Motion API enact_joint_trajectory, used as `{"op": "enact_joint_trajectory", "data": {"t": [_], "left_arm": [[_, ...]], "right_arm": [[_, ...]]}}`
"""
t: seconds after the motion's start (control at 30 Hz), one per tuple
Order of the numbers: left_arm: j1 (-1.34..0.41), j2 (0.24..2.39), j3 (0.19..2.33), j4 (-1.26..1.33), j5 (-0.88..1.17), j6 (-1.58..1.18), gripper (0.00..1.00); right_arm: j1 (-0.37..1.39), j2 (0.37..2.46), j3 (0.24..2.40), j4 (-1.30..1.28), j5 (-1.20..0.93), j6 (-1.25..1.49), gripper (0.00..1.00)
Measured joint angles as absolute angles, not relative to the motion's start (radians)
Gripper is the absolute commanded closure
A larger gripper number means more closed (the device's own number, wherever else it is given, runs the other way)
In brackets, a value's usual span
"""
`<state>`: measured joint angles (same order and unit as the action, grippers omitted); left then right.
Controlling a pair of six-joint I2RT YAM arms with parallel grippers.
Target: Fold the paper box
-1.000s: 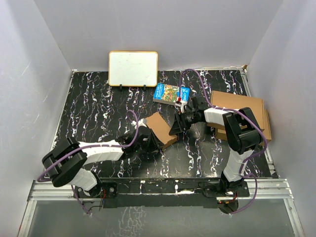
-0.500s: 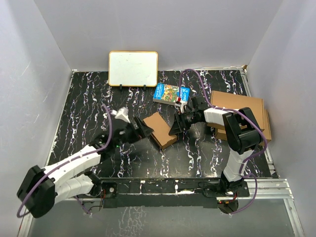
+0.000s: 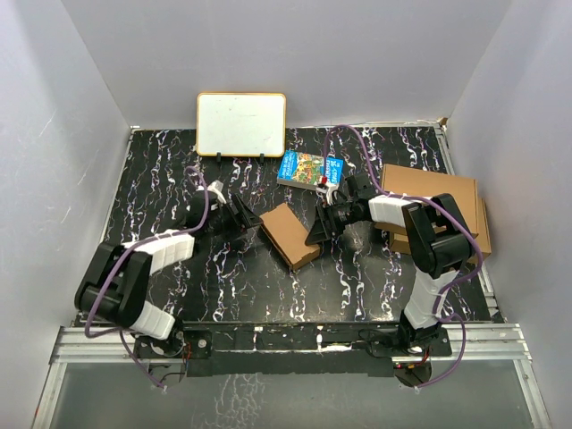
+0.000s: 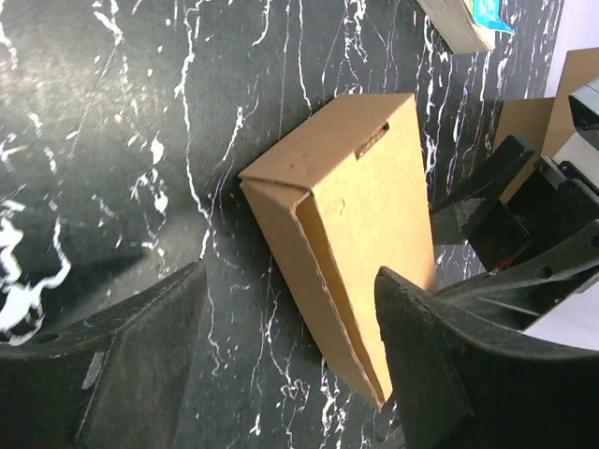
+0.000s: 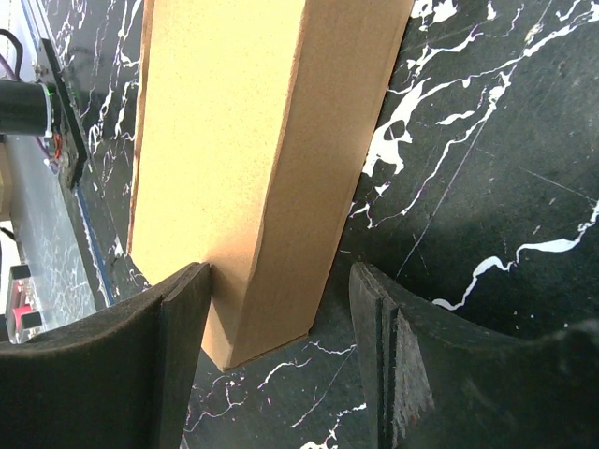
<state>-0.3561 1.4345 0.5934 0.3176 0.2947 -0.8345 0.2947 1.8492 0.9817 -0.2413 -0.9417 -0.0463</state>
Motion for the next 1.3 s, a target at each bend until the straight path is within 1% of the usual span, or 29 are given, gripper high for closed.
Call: {"op": "enact_joint_trajectory", "data": {"t": [0.1, 0.23, 0.33, 0.4, 0.47, 0.53, 0.6, 0.77, 0.83, 0.9, 0.97, 1.2, 1.23, 1.27, 1.3], "left_arm": [[-0.355, 1.512, 0.624, 0.363, 0.326, -0.841, 0.33], [-0.355, 1.555, 0.641, 0.405, 0.339, -0.853, 0.37], [-0.355, 1.597, 0.663, 0.421, 0.340, -0.856, 0.44], [-0.355, 1.623, 0.673, 0.421, 0.339, -0.857, 0.52], [-0.355, 1.643, 0.681, 0.419, 0.337, -0.857, 0.57], [-0.355, 1.650, 0.692, 0.420, 0.343, -0.856, 0.60], [-0.355, 1.650, 0.704, 0.419, 0.336, -0.852, 0.61], [-0.355, 1.660, 0.721, 0.409, 0.330, -0.838, 0.69], [-0.355, 1.666, 0.730, 0.406, 0.332, -0.837, 0.76], [-0.355, 1.673, 0.739, 0.405, 0.340, -0.837, 0.89], [-0.355, 1.679, 0.748, 0.410, 0.349, -0.842, 0.99], [-0.348, 1.681, 0.759, 0.415, 0.366, -0.861, 1.00], [-0.348, 1.681, 0.759, 0.416, 0.367, -0.862, 0.99], [-0.348, 1.681, 0.759, 0.416, 0.368, -0.863, 0.95], [-0.348, 1.681, 0.759, 0.416, 0.368, -0.864, 0.89]], "right_arm": [[0.294, 1.851, 0.982, -0.241, -0.944, -0.046, 0.37], [0.294, 1.853, 0.985, -0.242, -0.945, -0.047, 0.37], [0.294, 1.854, 0.985, -0.242, -0.947, -0.047, 0.37], [0.294, 1.854, 0.986, -0.242, -0.947, -0.047, 0.37], [0.294, 1.854, 0.986, -0.242, -0.948, -0.047, 0.37], [0.295, 1.854, 0.986, -0.242, -0.948, -0.047, 0.37], [0.295, 1.854, 0.986, -0.242, -0.948, -0.047, 0.37], [0.295, 1.854, 0.986, -0.242, -0.948, -0.047, 0.37], [0.295, 1.854, 0.986, -0.242, -0.948, -0.047, 0.37], [0.295, 1.854, 0.986, -0.242, -0.948, -0.047, 0.37], [0.295, 1.854, 0.986, -0.242, -0.948, -0.047, 0.37], [0.295, 1.855, 0.986, -0.244, -0.949, -0.047, 0.37], [0.295, 1.855, 0.986, -0.244, -0.949, -0.047, 0.36], [0.295, 1.855, 0.986, -0.244, -0.949, -0.047, 0.35], [0.295, 1.855, 0.986, -0.244, -0.949, -0.048, 0.33]]}}
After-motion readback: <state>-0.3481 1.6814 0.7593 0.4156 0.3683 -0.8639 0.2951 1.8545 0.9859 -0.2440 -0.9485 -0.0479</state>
